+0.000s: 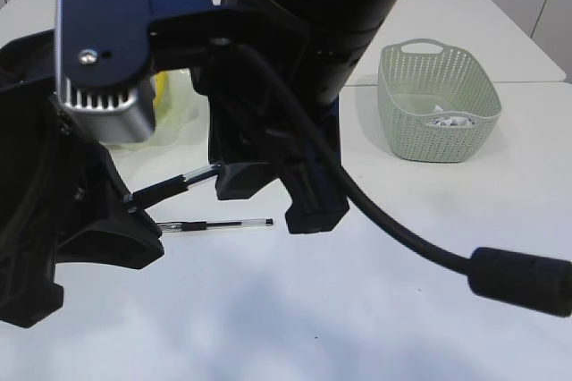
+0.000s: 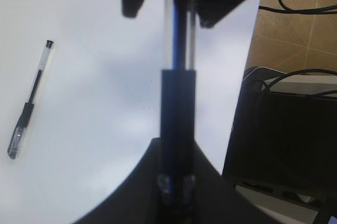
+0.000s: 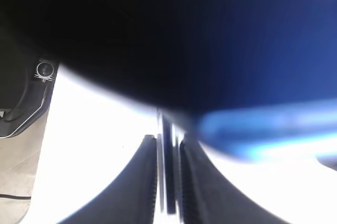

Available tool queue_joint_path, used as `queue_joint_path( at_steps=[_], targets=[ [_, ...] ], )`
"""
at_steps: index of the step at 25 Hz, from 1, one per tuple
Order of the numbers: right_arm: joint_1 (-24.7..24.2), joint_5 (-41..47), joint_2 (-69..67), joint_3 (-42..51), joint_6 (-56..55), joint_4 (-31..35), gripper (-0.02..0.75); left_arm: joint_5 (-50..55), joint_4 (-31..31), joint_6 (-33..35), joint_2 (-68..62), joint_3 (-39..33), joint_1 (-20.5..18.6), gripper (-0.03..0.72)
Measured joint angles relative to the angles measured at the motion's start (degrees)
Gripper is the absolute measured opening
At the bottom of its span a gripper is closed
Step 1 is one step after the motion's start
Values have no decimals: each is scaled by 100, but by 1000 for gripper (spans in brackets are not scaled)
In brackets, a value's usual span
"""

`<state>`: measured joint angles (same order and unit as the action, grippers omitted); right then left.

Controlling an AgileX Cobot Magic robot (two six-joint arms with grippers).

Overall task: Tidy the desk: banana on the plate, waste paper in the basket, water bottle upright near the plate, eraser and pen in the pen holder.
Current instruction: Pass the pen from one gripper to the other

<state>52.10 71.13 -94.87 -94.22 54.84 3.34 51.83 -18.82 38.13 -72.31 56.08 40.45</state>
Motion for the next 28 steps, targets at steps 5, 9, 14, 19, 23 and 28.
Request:
queue_joint_path(
  at_steps=[5,9,14,19,23,28],
  targets=[
    [0,0,0,0,0,0,126,25,0,-9,0,0,0,38],
    [9,13,0,0,24,0,78,37,25,-9,0,0,0,38],
    [9,21,0,0,81,0,53,49,38,-9,0,0,0,38],
    [9,26,0,0,90,0,51,49,38,1,0,0,0,38],
    [9,26,0,0,90,0,51,49,38,1,0,0,0,38],
    [9,26,0,0,90,0,50,49,47,1,0,0,0,40]
  ],
)
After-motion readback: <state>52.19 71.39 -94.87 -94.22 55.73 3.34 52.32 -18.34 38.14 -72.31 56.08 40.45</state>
